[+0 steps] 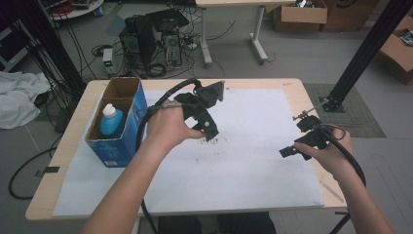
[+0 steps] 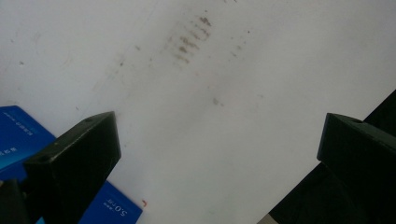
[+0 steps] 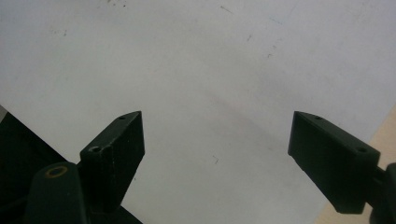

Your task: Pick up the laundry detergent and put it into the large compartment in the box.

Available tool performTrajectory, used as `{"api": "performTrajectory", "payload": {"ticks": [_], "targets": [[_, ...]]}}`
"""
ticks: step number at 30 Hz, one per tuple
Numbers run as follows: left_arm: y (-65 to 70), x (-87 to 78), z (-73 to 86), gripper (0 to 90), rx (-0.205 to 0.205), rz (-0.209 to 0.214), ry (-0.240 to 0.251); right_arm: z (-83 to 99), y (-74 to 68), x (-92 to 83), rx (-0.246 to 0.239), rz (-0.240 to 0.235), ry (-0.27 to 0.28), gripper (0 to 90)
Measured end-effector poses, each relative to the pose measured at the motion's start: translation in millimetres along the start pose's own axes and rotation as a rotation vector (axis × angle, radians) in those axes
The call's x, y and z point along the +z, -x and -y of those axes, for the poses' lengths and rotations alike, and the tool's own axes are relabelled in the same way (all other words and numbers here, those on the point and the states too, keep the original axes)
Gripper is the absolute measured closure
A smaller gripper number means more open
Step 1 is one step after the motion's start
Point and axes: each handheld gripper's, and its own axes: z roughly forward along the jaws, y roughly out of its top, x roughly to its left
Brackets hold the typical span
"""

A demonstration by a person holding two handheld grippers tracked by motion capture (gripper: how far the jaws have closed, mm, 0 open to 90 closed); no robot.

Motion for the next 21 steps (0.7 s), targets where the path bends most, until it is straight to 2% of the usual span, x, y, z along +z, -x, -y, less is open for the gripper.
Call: {"api": "performTrajectory", "payload": {"ticks": [21], "targets": [[-1.5, 0.9, 1.2, 0.1, -0.008, 0.003, -0.010, 0.6, -0.7, -1.1, -0.012, 0.002, 0.000, 18.3]]}}
